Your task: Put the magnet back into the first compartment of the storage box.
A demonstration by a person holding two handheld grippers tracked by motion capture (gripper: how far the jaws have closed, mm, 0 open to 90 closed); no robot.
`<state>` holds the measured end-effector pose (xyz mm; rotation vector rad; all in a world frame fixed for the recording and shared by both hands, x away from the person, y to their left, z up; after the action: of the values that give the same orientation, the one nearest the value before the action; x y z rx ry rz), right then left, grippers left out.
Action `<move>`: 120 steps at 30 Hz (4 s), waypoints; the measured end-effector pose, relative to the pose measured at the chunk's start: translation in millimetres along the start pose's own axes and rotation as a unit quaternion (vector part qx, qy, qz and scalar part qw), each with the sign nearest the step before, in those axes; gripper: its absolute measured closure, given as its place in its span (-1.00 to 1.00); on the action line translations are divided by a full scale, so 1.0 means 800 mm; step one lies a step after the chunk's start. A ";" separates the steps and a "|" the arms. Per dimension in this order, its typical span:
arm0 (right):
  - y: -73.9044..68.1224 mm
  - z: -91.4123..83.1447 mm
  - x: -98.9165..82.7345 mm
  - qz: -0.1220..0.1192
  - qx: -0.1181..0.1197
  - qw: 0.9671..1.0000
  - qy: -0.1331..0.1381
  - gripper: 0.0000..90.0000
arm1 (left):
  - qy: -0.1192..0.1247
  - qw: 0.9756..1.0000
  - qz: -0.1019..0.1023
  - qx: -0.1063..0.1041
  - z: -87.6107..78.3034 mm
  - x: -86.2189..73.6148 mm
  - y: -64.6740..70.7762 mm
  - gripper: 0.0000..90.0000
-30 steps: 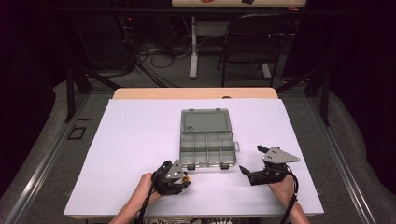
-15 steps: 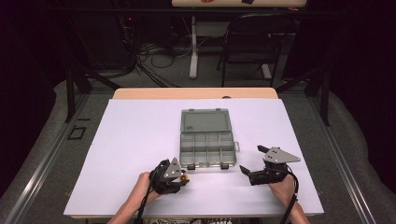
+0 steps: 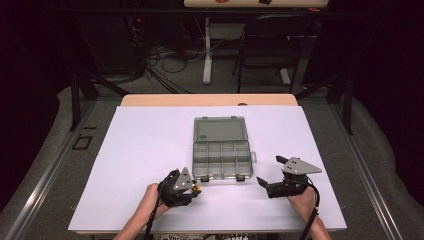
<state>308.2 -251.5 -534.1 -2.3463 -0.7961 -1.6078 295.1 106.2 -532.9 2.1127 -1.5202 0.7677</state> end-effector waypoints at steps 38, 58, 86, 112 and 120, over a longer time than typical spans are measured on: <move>0.005 -0.001 0.000 0.015 -0.017 1.000 0.004 -1.00 | 0.030 0.999 0.018 0.034 -0.018 0.028 -0.008 0.40; 0.008 -0.003 0.000 0.014 -0.019 1.000 0.007 -1.00 | 0.041 0.998 0.027 0.050 -0.022 0.045 -0.019 0.40; 0.008 -0.004 0.001 0.012 -0.026 0.999 0.014 -1.00 | 0.054 0.996 0.038 0.051 -0.025 0.074 -0.052 0.40; 0.010 -0.007 0.000 0.014 -0.031 0.999 0.014 -0.99 | 0.054 0.996 0.004 0.075 -0.007 0.086 -0.098 0.41; 0.009 -0.006 0.000 0.013 -0.027 0.999 0.011 -0.99 | 0.055 0.995 -0.017 0.084 0.006 0.079 -0.107 0.40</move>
<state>308.0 -259.8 -530.9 -2.3610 -0.7237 -1.6616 393.2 84.6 -496.8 2.1695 -1.4009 1.0147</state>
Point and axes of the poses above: each handheld gripper's, and its own axes: z roughly forward along the jaws, x roughly out of its top, y roughly to its right, the point moved 1 cm from there along z, roughly forward along the jaws, and after that the axes turned 11 degrees about -x, right-handed, at the moved point
